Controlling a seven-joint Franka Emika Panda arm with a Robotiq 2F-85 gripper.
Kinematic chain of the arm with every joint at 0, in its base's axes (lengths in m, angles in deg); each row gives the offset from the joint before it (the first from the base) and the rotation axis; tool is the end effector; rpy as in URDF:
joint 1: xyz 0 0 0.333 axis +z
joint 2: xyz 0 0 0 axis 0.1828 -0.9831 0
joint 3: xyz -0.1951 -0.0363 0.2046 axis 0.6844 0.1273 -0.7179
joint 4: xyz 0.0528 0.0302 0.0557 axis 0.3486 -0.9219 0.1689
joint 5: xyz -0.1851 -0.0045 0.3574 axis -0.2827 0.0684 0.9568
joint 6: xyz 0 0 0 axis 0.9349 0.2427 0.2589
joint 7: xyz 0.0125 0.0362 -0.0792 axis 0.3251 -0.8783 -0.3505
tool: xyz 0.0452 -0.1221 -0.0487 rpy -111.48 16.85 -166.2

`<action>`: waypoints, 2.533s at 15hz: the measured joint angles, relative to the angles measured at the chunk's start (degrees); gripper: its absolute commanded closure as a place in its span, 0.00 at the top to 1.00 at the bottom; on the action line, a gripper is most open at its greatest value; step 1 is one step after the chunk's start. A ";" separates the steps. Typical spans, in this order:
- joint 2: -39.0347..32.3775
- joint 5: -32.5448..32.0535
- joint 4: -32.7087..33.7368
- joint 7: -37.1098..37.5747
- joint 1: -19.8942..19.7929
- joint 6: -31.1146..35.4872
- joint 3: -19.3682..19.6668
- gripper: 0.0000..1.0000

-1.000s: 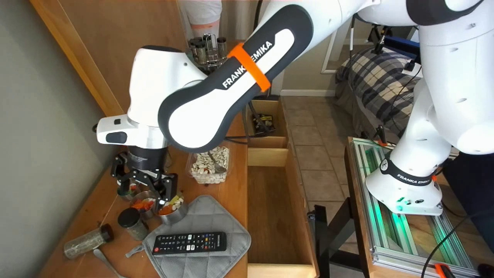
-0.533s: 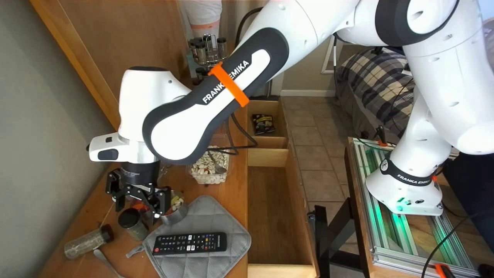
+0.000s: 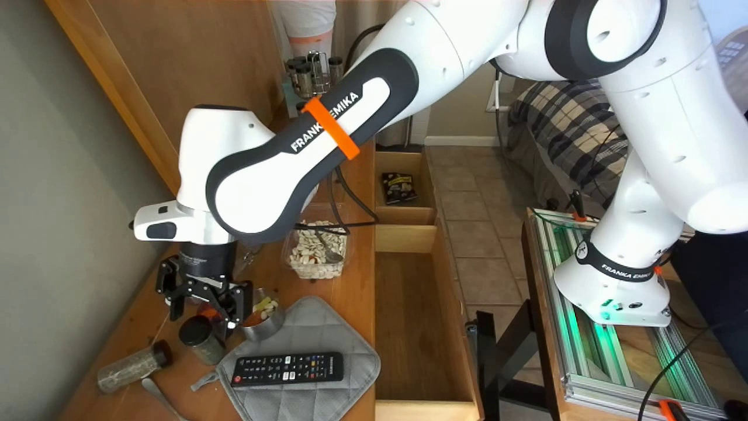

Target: Put the spice bottle on the rack

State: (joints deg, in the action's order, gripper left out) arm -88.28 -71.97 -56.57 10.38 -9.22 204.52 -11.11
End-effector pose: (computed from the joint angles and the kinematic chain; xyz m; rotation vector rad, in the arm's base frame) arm 0.6804 0.2869 0.2177 -2.0413 -1.9725 -0.6293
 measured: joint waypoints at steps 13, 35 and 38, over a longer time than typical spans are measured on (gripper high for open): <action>-2.52 5.57 1.99 -7.51 -2.63 -5.26 -3.11 0.24; 7.88 13.13 2.37 -0.80 -4.47 -6.07 -1.66 0.23; 12.63 17.31 -2.08 2.61 -6.05 -4.65 -0.26 0.23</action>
State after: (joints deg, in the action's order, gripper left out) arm -75.65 -54.66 -58.66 12.99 -15.28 199.88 -11.37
